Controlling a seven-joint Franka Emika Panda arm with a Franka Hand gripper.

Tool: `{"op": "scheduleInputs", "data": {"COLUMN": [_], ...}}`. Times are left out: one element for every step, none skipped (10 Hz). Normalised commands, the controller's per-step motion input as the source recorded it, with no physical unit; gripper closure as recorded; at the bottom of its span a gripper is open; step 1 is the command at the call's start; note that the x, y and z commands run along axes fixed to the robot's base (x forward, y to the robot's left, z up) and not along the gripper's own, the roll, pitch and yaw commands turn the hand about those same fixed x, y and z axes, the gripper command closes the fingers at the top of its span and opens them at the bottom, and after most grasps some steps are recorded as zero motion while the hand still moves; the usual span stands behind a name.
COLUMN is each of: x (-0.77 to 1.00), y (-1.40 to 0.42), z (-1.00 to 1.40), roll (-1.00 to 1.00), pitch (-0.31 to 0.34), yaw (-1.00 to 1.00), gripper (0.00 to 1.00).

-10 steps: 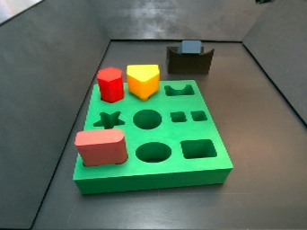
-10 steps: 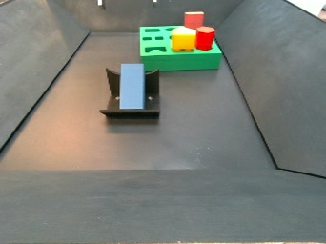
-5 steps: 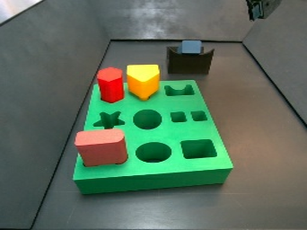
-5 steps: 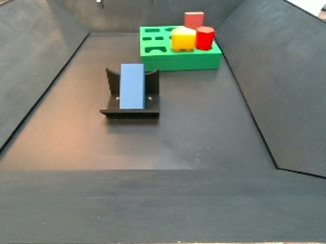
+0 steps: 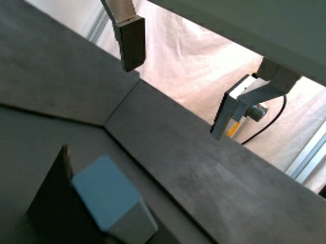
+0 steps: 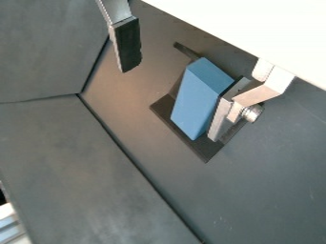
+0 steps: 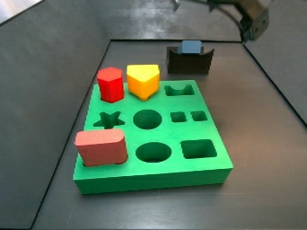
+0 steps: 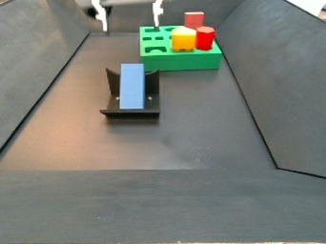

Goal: Pick up the rectangle object. Move up. Place the rectangle object on the fixture. Regrasp the rectangle object. Move to above the board. Insert the rectangle object.
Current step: Regrasp the rectangle object.

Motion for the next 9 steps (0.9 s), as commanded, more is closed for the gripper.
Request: {"op": "scheduleInputs", "data": {"x": [0.07,0.08,0.09,0.09,0.1,0.1,0.09,0.08,0.08], "y": [0.06,0.05,0.05,0.04,0.04,0.03,0.02,0.01,0.01], "z": [-1.0,-1.0,-1.0,-1.0,-1.0,-0.88,-0.73,-0.58,-0.44], "roll": [0.07,0.08,0.08,0.08,0.07,0.07,0.07,0.07,0.07], "pitch": [-0.147,-0.15,-0.14,-0.13,-0.091,-0.065,-0.034,-0.01,0.003], "yaw": [0.09,0.04,0.0,-0.02,-0.05,-0.06,-0.06,-0.05,-0.04], "gripper": [0.0,0.0,0.0,0.0,0.0,0.0,0.0,0.0,0.0]}}
